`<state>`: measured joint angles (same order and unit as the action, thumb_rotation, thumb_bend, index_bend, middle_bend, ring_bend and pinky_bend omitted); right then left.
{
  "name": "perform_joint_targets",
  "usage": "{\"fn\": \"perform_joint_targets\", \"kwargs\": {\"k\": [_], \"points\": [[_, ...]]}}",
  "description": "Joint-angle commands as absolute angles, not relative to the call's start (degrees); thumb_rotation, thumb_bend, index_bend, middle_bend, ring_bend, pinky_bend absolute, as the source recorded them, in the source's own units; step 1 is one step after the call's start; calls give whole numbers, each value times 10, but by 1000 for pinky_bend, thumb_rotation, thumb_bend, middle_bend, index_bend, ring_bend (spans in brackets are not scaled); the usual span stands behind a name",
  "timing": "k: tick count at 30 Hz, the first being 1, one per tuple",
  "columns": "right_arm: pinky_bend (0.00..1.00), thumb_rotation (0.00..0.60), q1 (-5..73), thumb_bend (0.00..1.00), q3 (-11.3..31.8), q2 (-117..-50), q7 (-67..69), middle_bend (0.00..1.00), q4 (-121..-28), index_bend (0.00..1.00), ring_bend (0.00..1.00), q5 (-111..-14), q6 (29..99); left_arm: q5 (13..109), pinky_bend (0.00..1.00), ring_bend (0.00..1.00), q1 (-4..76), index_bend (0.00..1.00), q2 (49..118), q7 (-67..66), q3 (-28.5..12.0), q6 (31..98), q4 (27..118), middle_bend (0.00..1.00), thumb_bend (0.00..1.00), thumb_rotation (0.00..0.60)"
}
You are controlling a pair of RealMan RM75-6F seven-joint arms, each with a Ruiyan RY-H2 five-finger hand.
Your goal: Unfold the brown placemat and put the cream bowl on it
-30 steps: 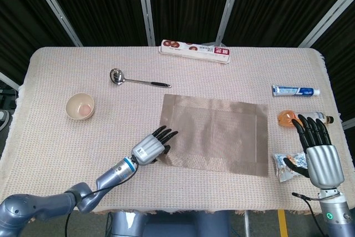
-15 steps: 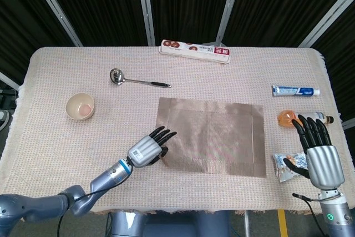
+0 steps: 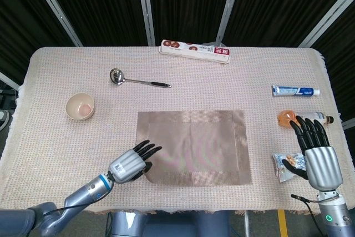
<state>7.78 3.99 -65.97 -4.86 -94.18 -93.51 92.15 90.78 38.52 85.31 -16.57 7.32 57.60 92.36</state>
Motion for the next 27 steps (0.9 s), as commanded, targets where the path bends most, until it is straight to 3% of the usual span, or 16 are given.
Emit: {"fn": "perform_joint_targets", "kwargs": {"k": [1,18,20,22,24,27], "points": [[0,600,77,0,40,-659,-48,0,-943,0,0,-937,923,887,0,0,360,671,817,-204,102,574,968,0,477,600],[0,600,74,0,41,-657,-47,0,-945,0,0,-944,925,874,0,0,314,665,787,-238,130,595,983,0,473,600],[0,600,74,0,41,-657,-48,0,-945,0,0,-945,924,875,0,0,312,582,786,-238,130,597,982,0,408,600],[0,600,74,0,41,-657,-49,0,-945,0,0,-945,924,877,0,0,312,235,784,-236,131,594,982,0,140,600],[0,600,74,0,41,-657,-50,0,-945,0,0,-945,924,877,0,0,312,19,780,-226,134,588,986,0,2,600],[0,600,74,0,41,-658,-51,0,-945,0,0,-944,923,886,0,0,314,0,767,-193,138,585,1001,0,0,600]]}}
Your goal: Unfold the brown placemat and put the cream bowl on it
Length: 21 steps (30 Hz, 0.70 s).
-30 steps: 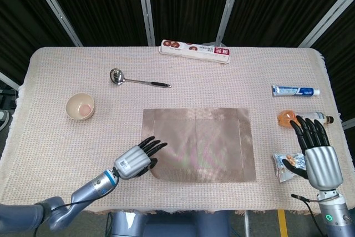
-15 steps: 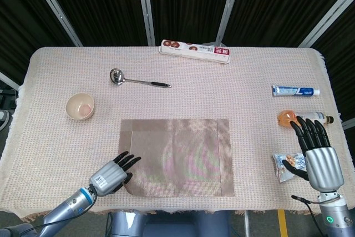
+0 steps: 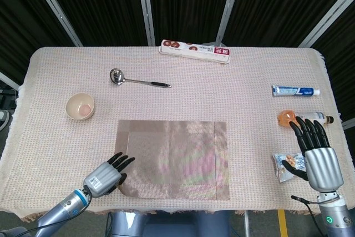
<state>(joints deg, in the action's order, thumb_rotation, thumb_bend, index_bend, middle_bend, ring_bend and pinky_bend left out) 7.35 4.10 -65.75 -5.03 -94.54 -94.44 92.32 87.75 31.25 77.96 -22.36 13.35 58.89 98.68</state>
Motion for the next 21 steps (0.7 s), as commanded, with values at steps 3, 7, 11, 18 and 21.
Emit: {"fn": "perform_joint_targets", "kwargs": {"k": [3,7,11,18,21], "points": [[0,600,74,0,41,-658,-51,0,-945,0,0,-945,921,913,0,0,314,0,743,-148,143,602,1015,0,0,600],[0,600,74,0,40,-659,-53,0,-946,0,0,-947,921,944,0,0,310,0,698,-103,154,631,1033,0,0,600],[0,600,73,0,40,-659,-55,0,-946,0,0,-948,921,960,0,0,305,0,649,-63,150,673,1045,0,0,600],[0,600,73,0,39,-659,-56,0,-948,0,0,-950,918,869,0,0,293,0,648,-28,69,716,971,0,0,600],[0,600,74,0,39,-660,-57,0,-947,0,0,-951,917,829,0,0,295,0,671,-15,40,708,922,0,0,600]]}}
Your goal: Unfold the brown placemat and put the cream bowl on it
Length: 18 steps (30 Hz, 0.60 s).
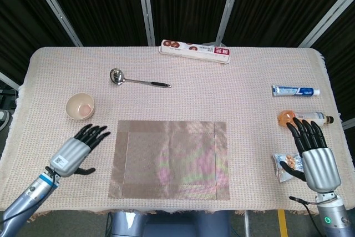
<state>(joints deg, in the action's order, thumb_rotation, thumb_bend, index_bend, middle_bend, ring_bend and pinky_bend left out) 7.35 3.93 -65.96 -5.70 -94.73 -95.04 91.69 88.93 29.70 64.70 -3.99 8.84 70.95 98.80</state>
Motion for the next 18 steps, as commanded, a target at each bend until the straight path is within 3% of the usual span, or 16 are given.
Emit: {"fn": "perform_joint_targets", "kwargs": {"k": [1,8,13,18], "points": [[0,600,74,0,39,-660,-58,0,-947,0,0,-950,915,806,0,0,296,0,688,-12,26,702,888,0,0,600],[0,600,77,0,41,-666,-68,0,-941,0,0,-942,904,695,0,0,318,101,790,-8,-16,598,703,0,10,600],[0,600,80,0,42,-671,-75,0,-937,0,0,-936,895,676,0,0,333,212,841,-3,-28,558,624,0,145,600],[0,600,81,0,44,-675,-82,0,-933,0,0,-930,890,677,0,0,342,254,890,4,-35,540,545,0,246,600]]}}
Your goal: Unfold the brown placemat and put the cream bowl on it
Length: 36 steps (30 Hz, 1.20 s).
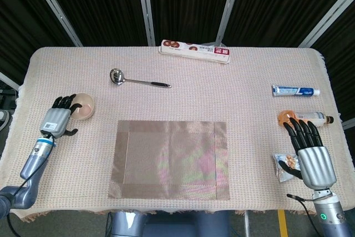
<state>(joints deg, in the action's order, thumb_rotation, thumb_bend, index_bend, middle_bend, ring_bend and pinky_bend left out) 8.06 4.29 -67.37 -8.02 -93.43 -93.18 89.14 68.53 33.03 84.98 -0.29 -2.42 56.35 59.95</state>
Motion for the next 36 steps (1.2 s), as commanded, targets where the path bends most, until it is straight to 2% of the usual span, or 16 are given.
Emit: {"fn": "perform_joint_targets", "kwargs": {"k": [1,9,13,16,22,30,33,36], "points": [[0,600,81,0,44,-675,-83,0,-932,0,0,-929,890,675,0,0,343,265,898,7,-36,534,531,0,271,600],[0,600,82,0,46,-677,-84,0,-929,0,0,-926,887,689,0,0,344,359,939,34,-40,522,455,0,348,600],[0,600,82,0,46,-677,-83,0,-929,0,0,-925,887,696,0,0,342,525,950,46,-41,519,435,0,400,600],[0,600,82,0,46,-676,-83,0,-930,0,0,-926,887,703,0,0,340,606,953,55,-43,524,430,0,408,600],[0,600,82,0,46,-676,-81,0,-929,0,0,-926,887,727,0,0,334,648,942,67,-43,555,444,0,411,600],[0,600,82,0,48,-677,-84,0,-928,0,0,-919,882,788,0,0,332,649,897,67,-41,642,547,0,414,600],[0,600,83,0,49,-677,-89,0,-929,0,0,-914,879,839,0,0,338,649,872,57,-30,682,631,0,414,600],[0,600,82,0,50,-676,-91,0,-932,0,0,-913,879,874,0,0,346,649,856,42,-20,695,699,0,412,600]]}}
